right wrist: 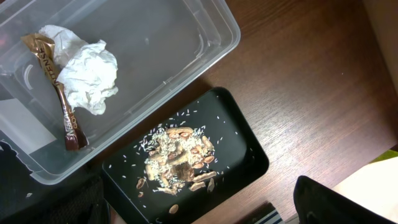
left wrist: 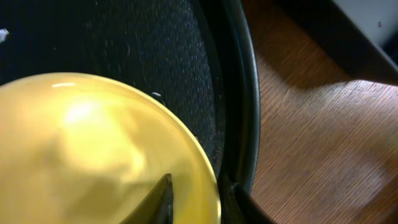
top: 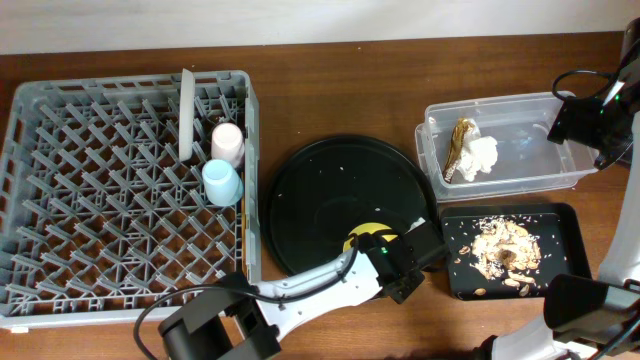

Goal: Sort waste into correct bins and load items into the dishwasher rack
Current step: 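Reach the left gripper to the yellow bowl and grasp its rim, then carry the yellow bowl into the rack and set it down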

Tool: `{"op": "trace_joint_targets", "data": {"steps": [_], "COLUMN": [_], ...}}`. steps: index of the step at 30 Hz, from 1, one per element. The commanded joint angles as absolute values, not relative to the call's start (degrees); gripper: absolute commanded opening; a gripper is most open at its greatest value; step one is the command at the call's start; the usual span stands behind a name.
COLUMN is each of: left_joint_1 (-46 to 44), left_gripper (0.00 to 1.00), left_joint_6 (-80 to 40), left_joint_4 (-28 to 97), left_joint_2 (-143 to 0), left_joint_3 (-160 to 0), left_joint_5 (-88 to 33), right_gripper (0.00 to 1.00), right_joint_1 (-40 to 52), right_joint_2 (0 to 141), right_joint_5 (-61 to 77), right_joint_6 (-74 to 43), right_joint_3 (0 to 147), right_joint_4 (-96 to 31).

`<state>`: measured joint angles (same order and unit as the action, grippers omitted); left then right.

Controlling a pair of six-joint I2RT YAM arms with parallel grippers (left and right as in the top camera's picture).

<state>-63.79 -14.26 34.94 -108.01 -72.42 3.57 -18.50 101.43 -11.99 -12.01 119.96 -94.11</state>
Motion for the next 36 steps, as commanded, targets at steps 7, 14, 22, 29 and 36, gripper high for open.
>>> {"op": "trace_joint_targets", "data": {"steps": [7,14,22,29,36], "left_joint_1": [-63.75,-63.75,-63.7,-62.33,-53.65], "left_gripper": [0.17,0.17,0.01,0.01,0.01], "left_joint_6": [-14.02,-14.02,-14.02,-14.02,-14.0], "left_joint_4": [36.36,38.41,38.85,43.55,57.3], "left_joint_2": [-108.97,-108.97,-108.97,-106.26,-92.25], "left_joint_3": [-72.03,-72.03,-72.03,-75.55,-86.78], "left_joint_5": [2.76,2.81,5.41,6.33,2.85], "right_gripper": [0.99,0.99,0.99,0.99,0.99], "right_joint_1": [-18.76,-18.76,-18.76,-18.76,-18.76], "right_joint_2": [101.01,101.01,101.01,101.01,101.01], "right_joint_5": [-12.49,-12.49,-12.49,-12.49,-12.49], "right_joint_6": [-12.47,-12.47,-12.47,-12.47,-12.47], "right_joint_3": [120.81,120.81,120.81,120.81,120.81], "right_joint_4": [-94.11,-94.11,-94.11,-94.11,-94.11]}}
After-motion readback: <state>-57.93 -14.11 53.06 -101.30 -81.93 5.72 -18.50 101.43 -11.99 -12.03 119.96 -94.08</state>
